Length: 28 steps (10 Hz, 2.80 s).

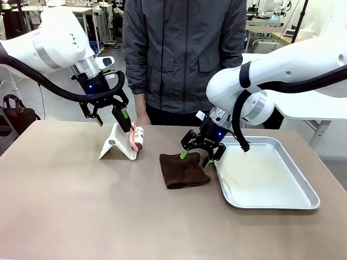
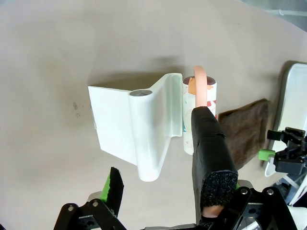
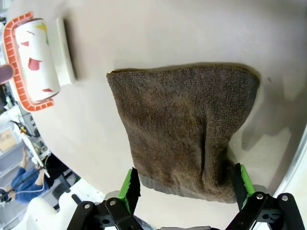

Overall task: Clean the surface of the table.
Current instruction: Return the Lint Roller and towel to their original positions.

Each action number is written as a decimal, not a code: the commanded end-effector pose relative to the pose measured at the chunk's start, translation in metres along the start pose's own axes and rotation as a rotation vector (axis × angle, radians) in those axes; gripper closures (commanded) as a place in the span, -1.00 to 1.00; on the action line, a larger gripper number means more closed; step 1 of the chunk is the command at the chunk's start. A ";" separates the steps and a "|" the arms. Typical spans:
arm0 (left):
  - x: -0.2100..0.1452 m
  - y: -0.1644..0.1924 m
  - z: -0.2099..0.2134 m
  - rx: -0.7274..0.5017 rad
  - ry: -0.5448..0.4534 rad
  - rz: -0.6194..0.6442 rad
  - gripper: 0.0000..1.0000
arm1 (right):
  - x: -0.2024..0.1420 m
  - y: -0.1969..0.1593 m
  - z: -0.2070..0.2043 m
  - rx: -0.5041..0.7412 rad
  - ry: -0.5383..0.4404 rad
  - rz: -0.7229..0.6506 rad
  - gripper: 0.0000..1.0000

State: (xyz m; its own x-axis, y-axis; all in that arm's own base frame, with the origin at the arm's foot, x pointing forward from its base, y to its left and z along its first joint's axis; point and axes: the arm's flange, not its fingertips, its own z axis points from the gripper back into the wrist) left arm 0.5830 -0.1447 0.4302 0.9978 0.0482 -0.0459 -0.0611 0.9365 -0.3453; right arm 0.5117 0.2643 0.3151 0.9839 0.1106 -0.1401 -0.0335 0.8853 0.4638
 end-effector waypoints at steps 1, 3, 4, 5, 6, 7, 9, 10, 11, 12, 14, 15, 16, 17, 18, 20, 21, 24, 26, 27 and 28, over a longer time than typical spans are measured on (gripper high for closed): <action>-0.005 0.000 0.000 0.013 0.006 0.002 -1.00 | 0.005 0.001 0.001 0.044 0.014 0.008 -1.00; -0.002 0.000 -0.004 0.063 0.056 -0.003 -1.00 | 0.005 0.000 0.000 0.049 0.017 0.003 -1.00; -0.001 0.001 -0.006 0.074 0.063 0.000 -1.00 | 0.004 0.001 0.000 0.051 0.018 0.006 -1.00; -0.001 0.001 -0.007 0.093 0.055 0.009 -1.00 | 0.004 0.000 0.000 0.053 0.021 0.007 -1.00; 0.000 0.003 -0.009 0.101 0.061 0.012 -1.00 | 0.004 0.000 0.000 0.057 0.023 0.007 -1.00; 0.001 0.004 -0.009 0.102 0.062 0.014 -1.00 | 0.003 -0.001 -0.001 0.061 0.027 0.008 -1.00; 0.001 0.006 -0.012 0.100 0.059 0.020 -1.00 | 0.003 -0.002 -0.003 0.070 0.041 0.016 -1.00; 0.002 0.007 -0.011 0.095 0.058 0.022 -1.00 | 0.003 -0.002 -0.004 0.067 0.046 0.016 -1.00; 0.001 0.007 -0.009 0.085 0.050 0.023 -1.00 | 0.003 -0.003 -0.004 0.070 0.047 0.015 -1.00; 0.000 0.008 -0.005 0.074 0.037 0.021 -1.00 | 0.003 -0.003 -0.004 0.073 0.048 0.014 -1.00; -0.009 0.009 0.004 0.040 0.034 -0.002 -1.00 | -0.001 -0.004 0.003 0.085 0.024 0.020 -1.00; -0.018 0.011 0.011 0.006 0.038 -0.031 -1.00 | -0.011 -0.005 0.019 0.116 0.001 0.050 -1.00; -0.032 0.016 0.020 -0.040 0.037 -0.050 -1.00 | -0.026 -0.007 0.043 0.162 -0.025 0.099 -1.00; -0.052 0.026 0.031 -0.108 0.037 -0.084 -1.00 | -0.047 -0.011 0.070 0.215 -0.058 0.143 -1.00; -0.081 0.044 0.041 -0.192 0.023 -0.125 -1.00 | -0.072 -0.021 0.095 0.291 -0.066 0.191 -1.00; -0.126 0.084 0.046 -0.342 -0.027 -0.154 -1.00 | -0.110 -0.045 0.113 0.382 -0.055 0.191 -1.00; -0.140 0.107 0.042 -0.453 -0.087 -0.141 -1.00 | -0.127 -0.068 0.121 0.466 -0.086 0.179 -1.00; -0.117 0.174 0.025 -0.729 -0.247 -0.032 -1.00 | -0.163 -0.133 0.133 0.624 -0.247 0.057 -1.00; -0.093 0.207 0.011 -0.858 -0.327 0.048 -1.00 | -0.176 -0.175 0.128 0.702 -0.361 -0.038 -1.00; -0.083 0.221 0.005 -0.881 -0.378 0.096 -1.00 | -0.181 -0.190 0.122 0.714 -0.439 -0.115 -1.00; -0.071 0.231 -0.002 -0.911 -0.402 0.132 -1.00 | -0.182 -0.195 0.116 0.708 -0.518 -0.152 -1.00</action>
State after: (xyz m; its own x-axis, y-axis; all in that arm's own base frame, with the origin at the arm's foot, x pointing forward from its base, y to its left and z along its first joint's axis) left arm 0.4848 0.0695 0.3585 0.9160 0.3867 0.1066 -0.0353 0.3424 -0.9389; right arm 0.3949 0.0014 0.3720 0.9599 -0.2794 0.0238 0.0869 0.3770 0.9221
